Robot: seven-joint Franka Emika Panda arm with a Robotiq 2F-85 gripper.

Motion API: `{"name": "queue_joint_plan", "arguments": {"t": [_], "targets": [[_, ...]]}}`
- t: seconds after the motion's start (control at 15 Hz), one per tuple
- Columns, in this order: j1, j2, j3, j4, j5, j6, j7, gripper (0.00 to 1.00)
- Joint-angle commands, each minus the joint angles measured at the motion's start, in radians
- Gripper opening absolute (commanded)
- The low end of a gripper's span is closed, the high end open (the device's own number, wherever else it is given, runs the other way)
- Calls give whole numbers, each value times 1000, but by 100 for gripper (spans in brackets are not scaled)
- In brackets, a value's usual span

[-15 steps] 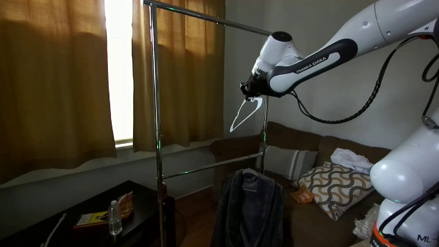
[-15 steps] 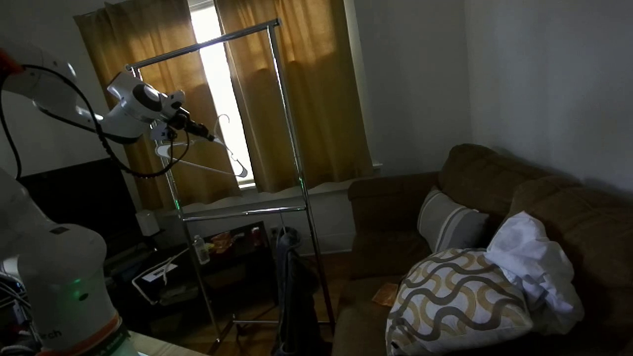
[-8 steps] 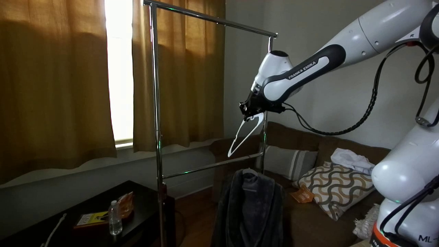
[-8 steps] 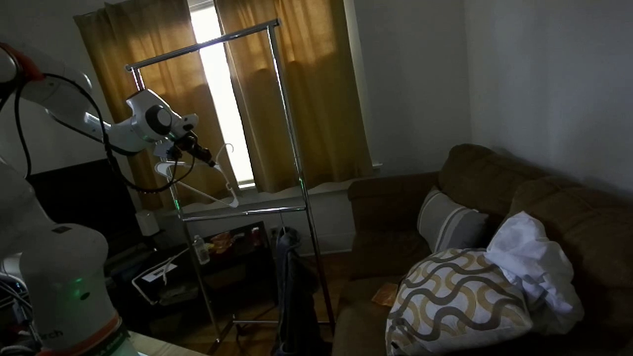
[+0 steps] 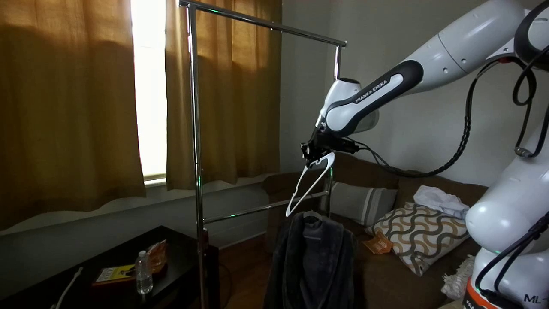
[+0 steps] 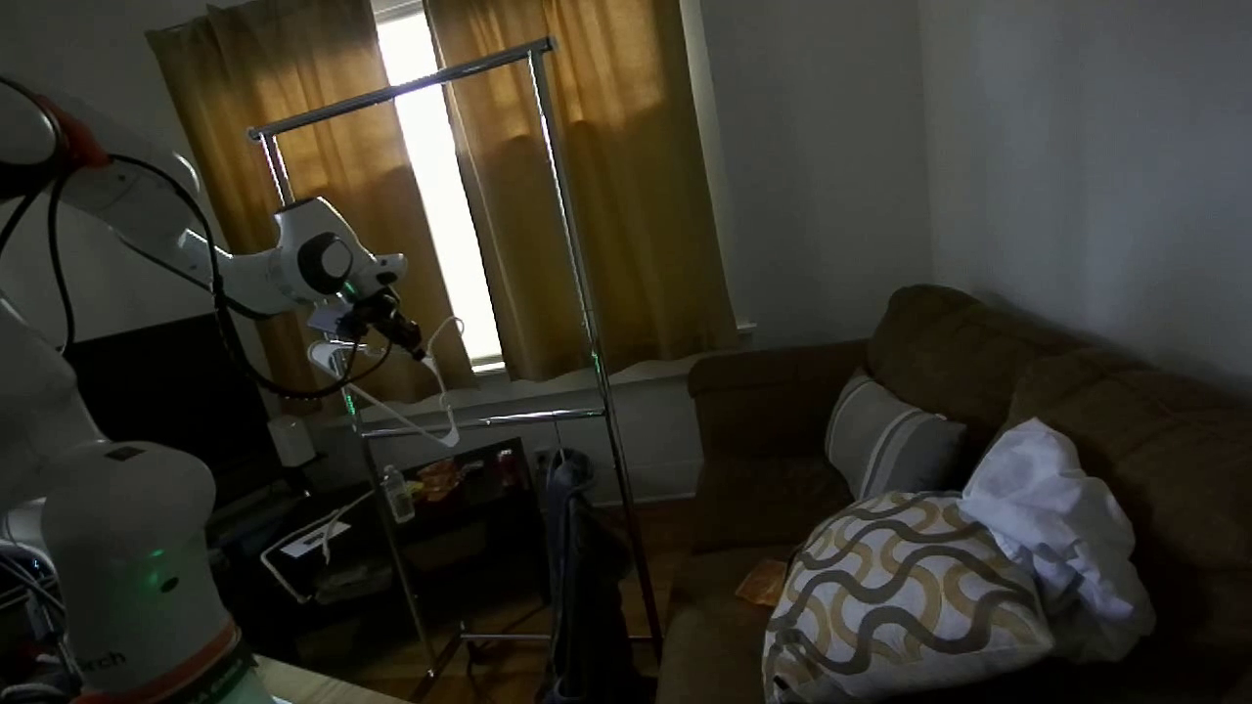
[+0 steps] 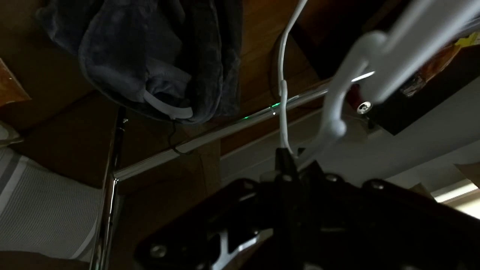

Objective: Move the white hanger to the bottom rail.

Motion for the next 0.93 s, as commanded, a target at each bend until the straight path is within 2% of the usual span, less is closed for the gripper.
{"name": "queue_joint_plan", "arguments": {"t": [0.0, 0.27, 0.87], "targets": [[20, 8, -11, -22, 49, -18, -86, 2], [24, 66, -13, -28, 51, -16, -158, 2], [7, 218, -32, 21, -53, 43, -203, 2]]}}
